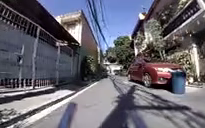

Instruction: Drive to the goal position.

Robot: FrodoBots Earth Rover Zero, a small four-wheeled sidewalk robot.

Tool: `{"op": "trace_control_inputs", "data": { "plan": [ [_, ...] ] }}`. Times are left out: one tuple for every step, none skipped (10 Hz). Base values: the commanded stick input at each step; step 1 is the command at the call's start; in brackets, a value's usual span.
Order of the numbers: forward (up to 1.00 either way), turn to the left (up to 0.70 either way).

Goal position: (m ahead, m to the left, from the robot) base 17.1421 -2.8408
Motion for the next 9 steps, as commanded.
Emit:
{"op": "trace_control_inputs", "data": {
  "plan": [
    [1.00, -0.38],
    [1.00, -0.37],
    [1.00, -0.10],
    [1.00, 0.14],
    [1.00, 0.07],
    [1.00, 0.07],
    [1.00, 0.08],
    [1.00, 0.09],
    [1.00, 0.06]
  ]
}}
